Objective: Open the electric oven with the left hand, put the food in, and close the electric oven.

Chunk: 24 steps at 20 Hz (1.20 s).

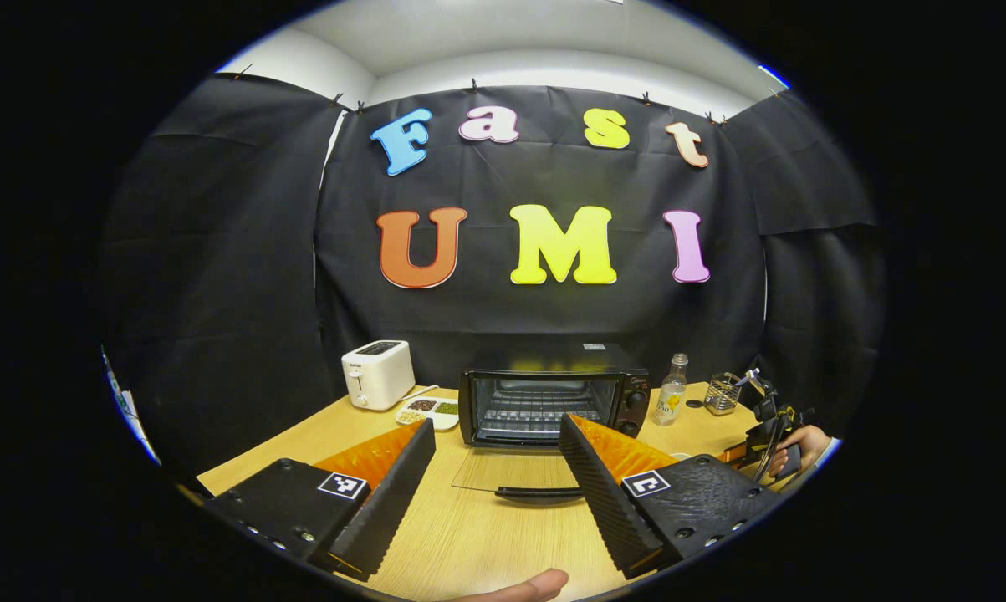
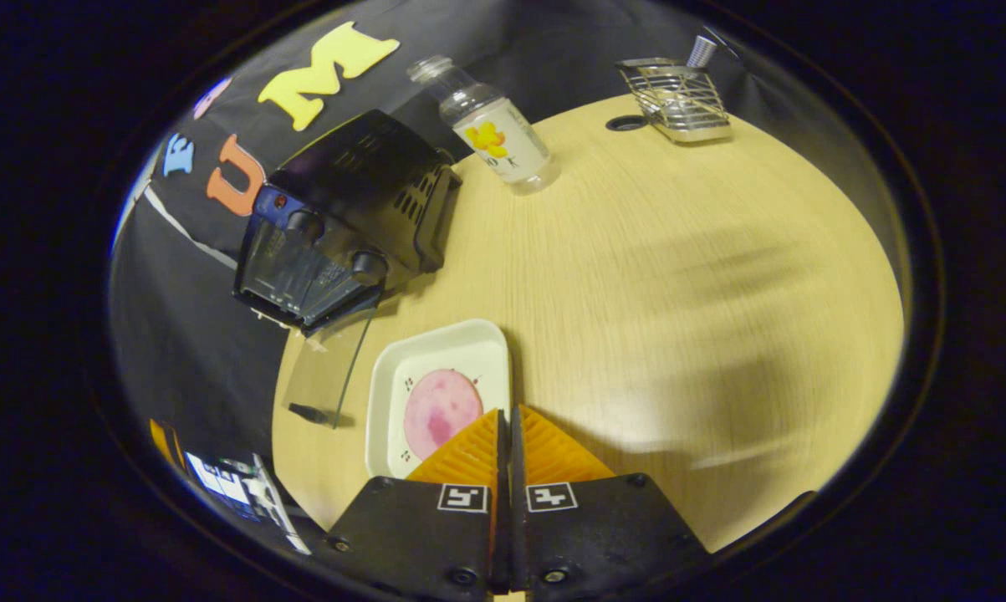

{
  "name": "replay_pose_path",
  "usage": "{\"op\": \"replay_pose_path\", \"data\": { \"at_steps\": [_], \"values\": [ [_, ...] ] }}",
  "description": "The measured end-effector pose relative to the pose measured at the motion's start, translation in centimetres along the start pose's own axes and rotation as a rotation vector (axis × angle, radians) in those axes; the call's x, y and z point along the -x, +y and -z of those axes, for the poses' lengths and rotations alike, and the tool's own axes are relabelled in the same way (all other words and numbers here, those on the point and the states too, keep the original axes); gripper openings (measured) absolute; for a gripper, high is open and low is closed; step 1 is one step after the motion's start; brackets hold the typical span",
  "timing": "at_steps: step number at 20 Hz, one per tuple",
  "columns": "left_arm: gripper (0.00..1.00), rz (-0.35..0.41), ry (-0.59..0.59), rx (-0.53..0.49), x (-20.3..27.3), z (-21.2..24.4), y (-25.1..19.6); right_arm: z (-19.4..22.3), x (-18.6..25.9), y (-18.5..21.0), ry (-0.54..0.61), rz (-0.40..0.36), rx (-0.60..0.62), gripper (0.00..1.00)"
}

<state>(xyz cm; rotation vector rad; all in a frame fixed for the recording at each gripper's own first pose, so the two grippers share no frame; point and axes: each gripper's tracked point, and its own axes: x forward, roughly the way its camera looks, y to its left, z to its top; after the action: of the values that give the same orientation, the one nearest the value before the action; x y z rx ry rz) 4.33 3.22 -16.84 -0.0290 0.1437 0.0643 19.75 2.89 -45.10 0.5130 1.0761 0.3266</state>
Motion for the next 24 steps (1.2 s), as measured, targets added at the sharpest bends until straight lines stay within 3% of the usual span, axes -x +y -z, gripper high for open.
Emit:
{"op": "replay_pose_path", "data": {
  "at_steps": [3, 10, 18, 24],
  "values": [
    [0.95, -0.001, -0.002, 0.0, 0.4, -0.4, -0.3, 0.2, 0.6, -0.5, 0.001, -0.034, -0.036, 0.04],
    [0.95, -0.002, -0.015, -0.02, 1.8, -0.9, -0.3, -0.8, 4.8, -1.3, -0.066, -0.037, -0.077, 0.04],
    [0.95, 0.014, -0.032, -0.024, 2.8, -0.8, 1.2, -1.1, 10.0, 3.8, -0.14, -0.058, -0.028, 0.04],
    [0.95, 0.021, -0.064, -0.022, 4.0, -1.2, 3.2, 0.0, 11.2, 9.3, -0.151, -0.096, 0.012, 0.04]
  ]
}}
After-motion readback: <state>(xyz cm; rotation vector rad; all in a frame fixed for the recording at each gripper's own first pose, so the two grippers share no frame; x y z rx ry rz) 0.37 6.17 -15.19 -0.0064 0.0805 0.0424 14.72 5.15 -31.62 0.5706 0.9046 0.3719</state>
